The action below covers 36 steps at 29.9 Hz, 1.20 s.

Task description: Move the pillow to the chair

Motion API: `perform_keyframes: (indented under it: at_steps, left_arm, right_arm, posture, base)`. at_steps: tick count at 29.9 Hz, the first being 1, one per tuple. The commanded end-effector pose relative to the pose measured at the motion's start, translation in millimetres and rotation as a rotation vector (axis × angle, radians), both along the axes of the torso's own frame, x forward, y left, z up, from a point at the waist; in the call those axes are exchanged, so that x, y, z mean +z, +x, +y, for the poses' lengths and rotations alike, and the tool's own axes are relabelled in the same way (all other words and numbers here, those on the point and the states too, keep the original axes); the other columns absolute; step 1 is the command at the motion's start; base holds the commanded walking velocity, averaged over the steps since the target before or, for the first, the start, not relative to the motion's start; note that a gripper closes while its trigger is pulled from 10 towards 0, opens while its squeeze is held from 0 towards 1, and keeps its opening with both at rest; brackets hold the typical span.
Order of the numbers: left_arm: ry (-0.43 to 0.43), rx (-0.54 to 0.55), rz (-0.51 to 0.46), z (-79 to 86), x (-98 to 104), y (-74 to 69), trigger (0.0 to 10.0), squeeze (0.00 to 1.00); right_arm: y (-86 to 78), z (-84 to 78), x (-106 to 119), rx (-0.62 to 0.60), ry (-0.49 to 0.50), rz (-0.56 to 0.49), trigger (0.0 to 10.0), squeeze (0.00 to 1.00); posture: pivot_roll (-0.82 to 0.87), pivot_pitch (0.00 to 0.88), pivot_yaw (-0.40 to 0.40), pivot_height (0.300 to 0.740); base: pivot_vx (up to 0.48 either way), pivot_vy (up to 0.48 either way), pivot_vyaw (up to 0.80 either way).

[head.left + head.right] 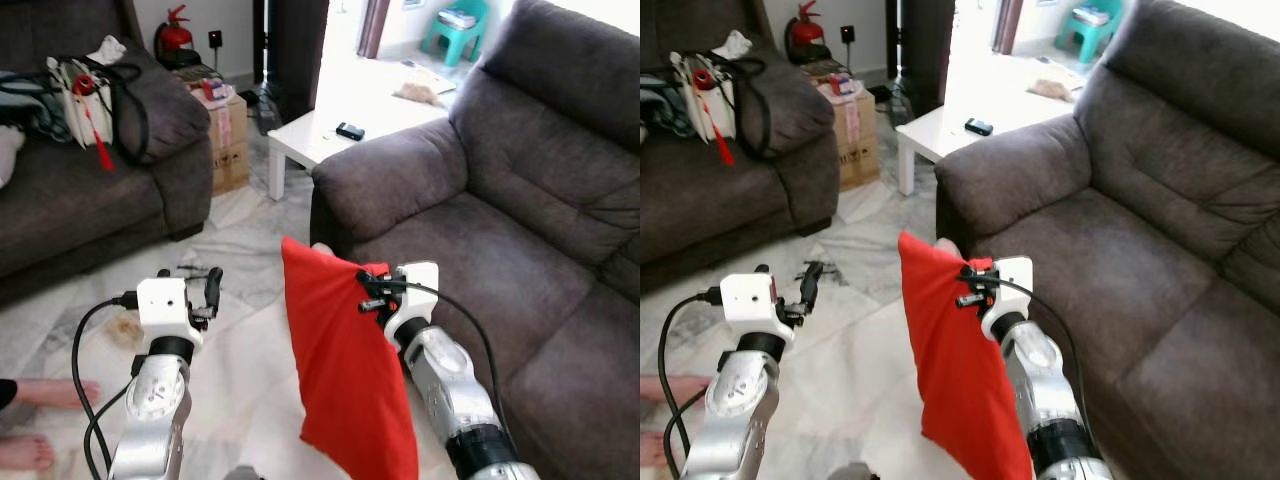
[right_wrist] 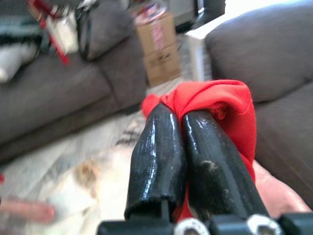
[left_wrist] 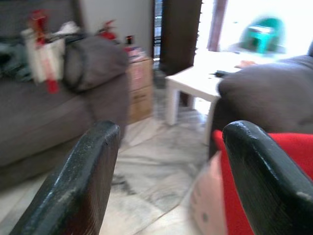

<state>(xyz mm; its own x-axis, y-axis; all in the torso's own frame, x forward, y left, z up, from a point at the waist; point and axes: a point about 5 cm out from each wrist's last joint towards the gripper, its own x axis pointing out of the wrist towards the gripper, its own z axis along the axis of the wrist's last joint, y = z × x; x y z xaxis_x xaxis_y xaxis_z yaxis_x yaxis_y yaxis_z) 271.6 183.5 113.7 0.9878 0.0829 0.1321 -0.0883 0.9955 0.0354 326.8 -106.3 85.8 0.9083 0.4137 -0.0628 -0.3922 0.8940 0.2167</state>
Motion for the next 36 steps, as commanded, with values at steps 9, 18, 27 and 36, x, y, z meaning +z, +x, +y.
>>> perform_keyframes:
  at_steps: [9, 18, 27, 36]
  left_arm:
    - [-0.011, -0.031, -0.008, -10.8, 1.6, 1.1, 10.0, 0.00]
    - [-0.010, -0.033, -0.009, -10.9, 2.0, 1.7, 10.0, 0.00]
    - [-0.011, -0.034, -0.009, -11.0, 2.2, 1.9, 10.0, 0.00]
    - [-0.011, -0.032, -0.009, -10.9, 2.2, 1.7, 10.0, 0.00]
  right_arm:
    - [7.1, -11.8, 22.4, -0.042, -0.004, -0.119, 10.0, 0.00]
    - [7.1, -12.0, 20.4, -0.048, -0.004, -0.107, 10.0, 0.00]
    - [7.8, -14.5, 19.0, -0.076, -0.016, -0.101, 10.0, 0.00]
    - [8.0, -13.8, 16.9, -0.075, -0.025, -0.082, 10.0, 0.00]
  posture:
    - [0.15, 0.065, -0.133, 0.740]
    - [0.15, 0.064, -0.129, 0.740]
    - [0.15, 0.065, -0.129, 0.740]
    - [0.15, 0.066, -0.130, 0.740]
  base:
    - [0.000, 0.224, -0.79]
    - [0.000, 0.162, -0.28]
    - [0.000, 0.318, -0.42]
    - [0.000, 0.250, -0.32]
